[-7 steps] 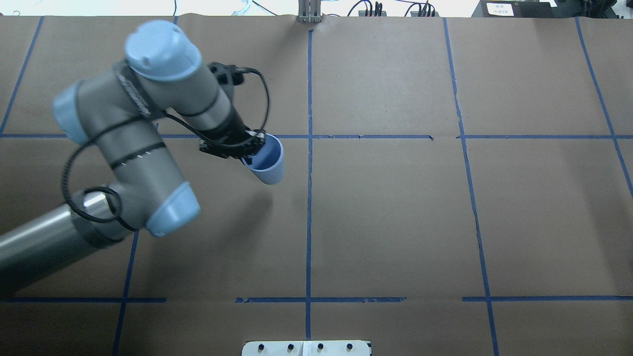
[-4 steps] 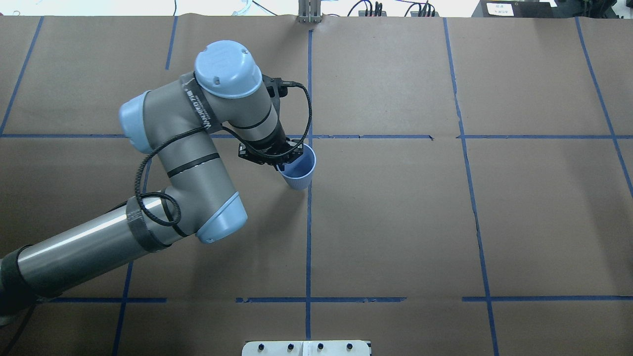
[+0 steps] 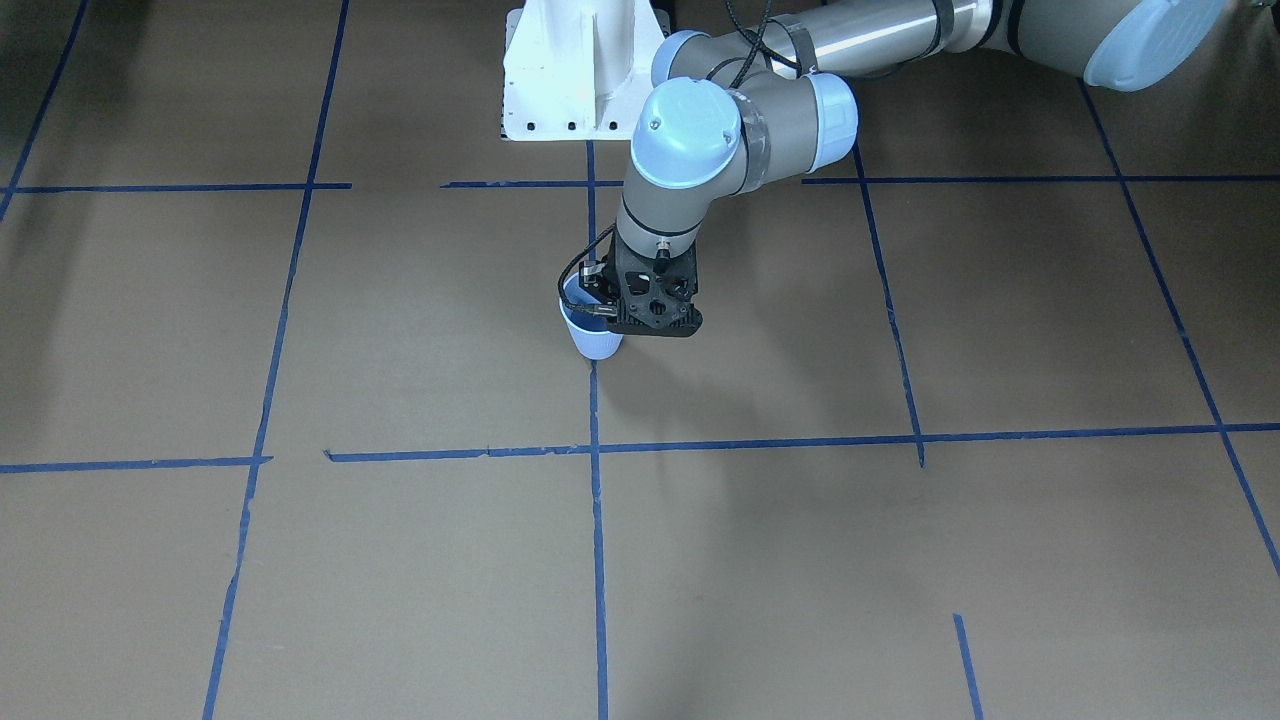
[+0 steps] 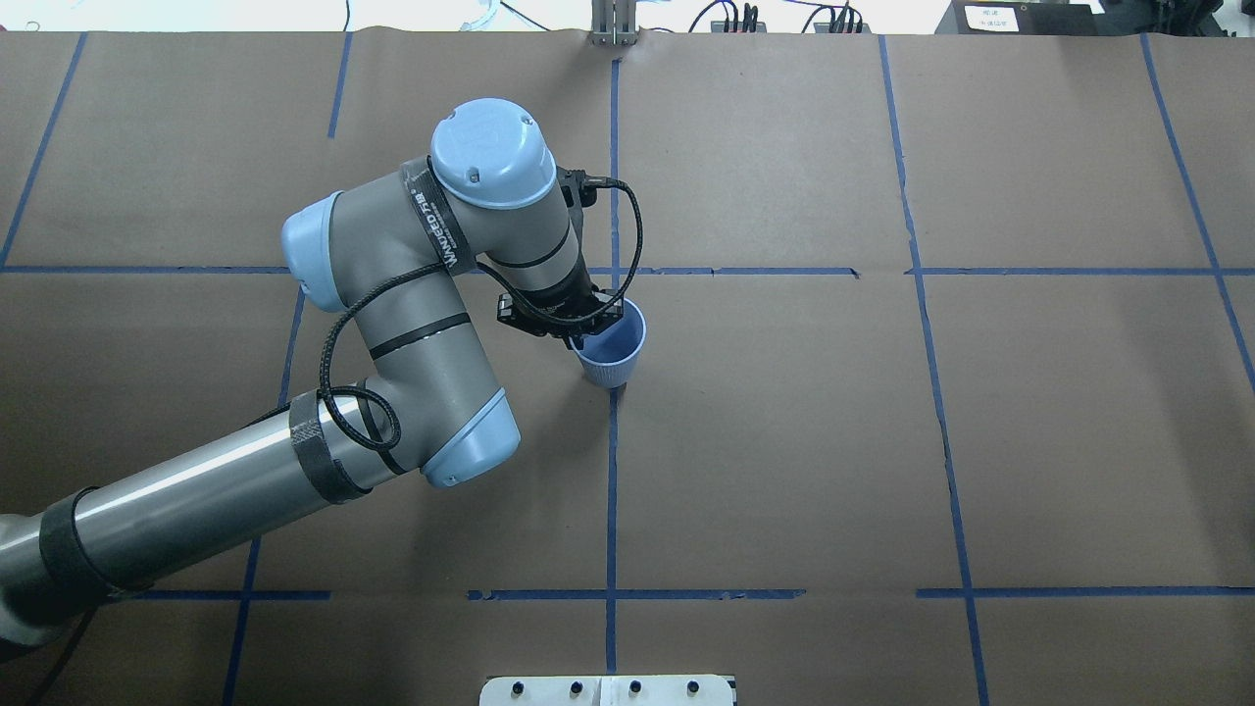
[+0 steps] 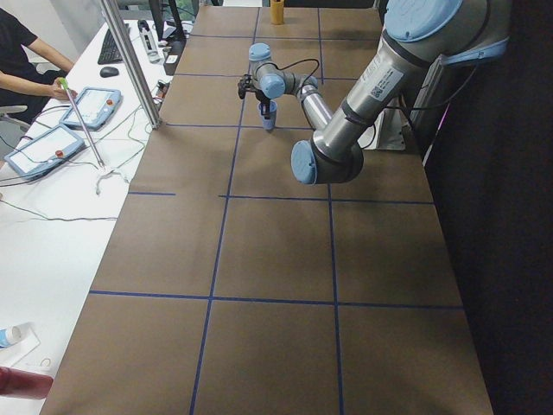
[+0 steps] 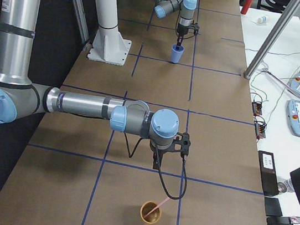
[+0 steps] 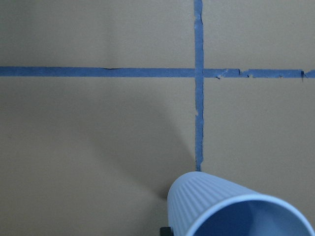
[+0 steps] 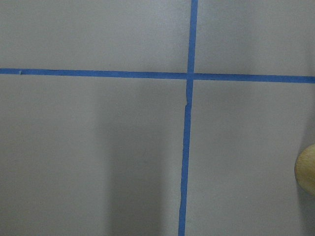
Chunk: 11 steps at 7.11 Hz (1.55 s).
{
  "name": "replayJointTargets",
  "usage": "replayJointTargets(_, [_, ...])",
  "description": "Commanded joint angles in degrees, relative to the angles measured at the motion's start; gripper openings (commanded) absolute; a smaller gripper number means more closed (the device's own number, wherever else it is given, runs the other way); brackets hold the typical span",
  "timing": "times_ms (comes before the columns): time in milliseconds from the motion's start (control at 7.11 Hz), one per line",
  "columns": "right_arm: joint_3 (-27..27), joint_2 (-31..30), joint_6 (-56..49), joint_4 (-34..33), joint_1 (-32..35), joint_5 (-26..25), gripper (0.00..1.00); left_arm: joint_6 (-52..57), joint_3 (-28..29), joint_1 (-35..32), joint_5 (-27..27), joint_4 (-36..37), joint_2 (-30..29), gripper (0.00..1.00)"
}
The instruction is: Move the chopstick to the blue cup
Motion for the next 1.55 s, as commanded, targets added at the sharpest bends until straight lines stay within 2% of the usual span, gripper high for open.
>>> replayJointTargets(0, [-0.07,-0.09,0.02,0.0,0.0,0.04,1.0,-0.01,0.74,0.3,0.01,-0.97,-0.08,0.23])
replayJointTargets(141, [-0.07,-0.09,0.03,0.0,0.0,0.04,1.0,-0.18,0.74,0.3,0.01,-0.97,0.01,0.48])
replayJointTargets(281, [-0.07,-0.09,0.03,0.0,0.0,-0.05,1.0,-0.53,-0.3,0.21,0.01,-0.71,0.01,0.87])
replayJointTargets(422, [0.01,0.0,0.11,0.09,0.0,-0.31,1.0,-0.97,-4.49,-1.01,0.01,-0.1,0.53,1.0])
replayJointTargets(562, [-0.59,-0.61,-0.06,0.09,0.08,-0.84,1.0,-2.63,-10.27,-4.41,-0.25,0.08,3.41,1.0])
replayJointTargets(703, [-1.04,-0.61,-0.15,0.17,2.61,-2.23,0.99,-2.47,-15.64,-5.49,-0.08,-0.17,9.0,1.0])
replayJointTargets(844, [-1.48,-0.53,-0.06,0.52,4.55,-5.99,0.99,-2.47,-18.04,-7.59,-0.34,-0.09,11.15,1.0])
replayJointTargets(984, [-4.44,-0.96,-0.41,8.71,6.39,-8.64,0.98,-2.55,-18.59,-8.05,-0.34,0.0,11.86,1.0])
replayJointTargets(1266, [-19.51,-1.67,-0.07,35.38,6.85,-10.16,0.98,-2.73,-18.59,-8.14,-0.34,0.09,11.96,1.0])
replayJointTargets(1406, [-21.59,-1.5,1.68,39.25,6.85,-10.16,0.98,-2.73,-18.59,-8.14,-0.34,0.09,11.96,1.0])
